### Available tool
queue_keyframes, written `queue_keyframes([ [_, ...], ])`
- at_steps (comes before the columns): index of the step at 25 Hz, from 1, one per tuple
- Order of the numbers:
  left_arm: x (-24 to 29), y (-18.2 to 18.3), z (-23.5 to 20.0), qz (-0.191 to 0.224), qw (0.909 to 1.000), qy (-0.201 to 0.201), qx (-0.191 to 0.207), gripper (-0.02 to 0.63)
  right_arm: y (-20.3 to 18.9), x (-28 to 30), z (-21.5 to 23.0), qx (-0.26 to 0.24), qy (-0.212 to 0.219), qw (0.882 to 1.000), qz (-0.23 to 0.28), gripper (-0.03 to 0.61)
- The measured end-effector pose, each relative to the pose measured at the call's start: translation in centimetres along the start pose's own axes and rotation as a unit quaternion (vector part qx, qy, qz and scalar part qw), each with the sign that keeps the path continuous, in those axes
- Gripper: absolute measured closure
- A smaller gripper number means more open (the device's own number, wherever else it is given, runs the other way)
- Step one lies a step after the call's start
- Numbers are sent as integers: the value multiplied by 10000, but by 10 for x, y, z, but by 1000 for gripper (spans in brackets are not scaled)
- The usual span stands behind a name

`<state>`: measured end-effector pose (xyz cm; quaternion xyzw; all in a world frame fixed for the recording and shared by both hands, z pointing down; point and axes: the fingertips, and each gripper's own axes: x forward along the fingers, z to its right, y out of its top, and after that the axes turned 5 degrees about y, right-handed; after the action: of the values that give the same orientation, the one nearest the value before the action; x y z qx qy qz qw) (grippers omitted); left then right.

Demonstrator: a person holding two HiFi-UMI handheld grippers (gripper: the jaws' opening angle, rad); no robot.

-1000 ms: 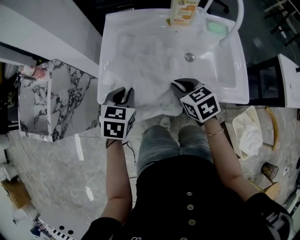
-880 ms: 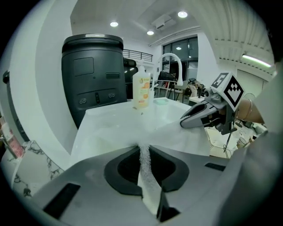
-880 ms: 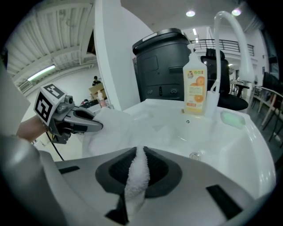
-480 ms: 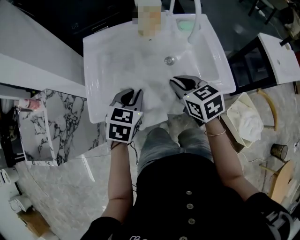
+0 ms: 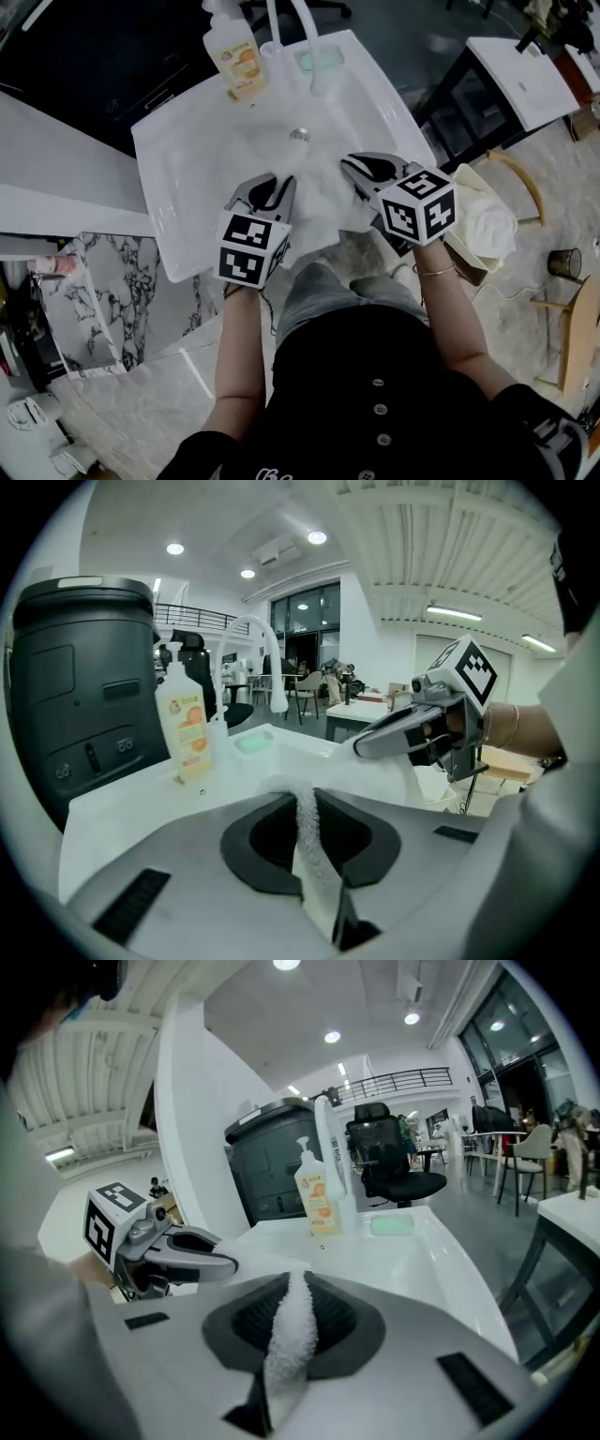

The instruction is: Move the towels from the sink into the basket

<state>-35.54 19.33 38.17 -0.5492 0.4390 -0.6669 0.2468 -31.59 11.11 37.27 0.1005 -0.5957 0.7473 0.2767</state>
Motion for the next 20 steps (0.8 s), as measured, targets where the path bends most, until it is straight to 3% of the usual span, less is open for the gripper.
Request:
queue_keyframes([
  [9, 34, 61, 73, 317, 9969, -650, 317, 580, 1, -86, 49, 325, -425, 9965, 649, 538],
  [20, 76, 140, 199, 860, 9804, -1618, 726, 580, -3, -224, 110, 724, -1142, 9789, 1531, 538],
])
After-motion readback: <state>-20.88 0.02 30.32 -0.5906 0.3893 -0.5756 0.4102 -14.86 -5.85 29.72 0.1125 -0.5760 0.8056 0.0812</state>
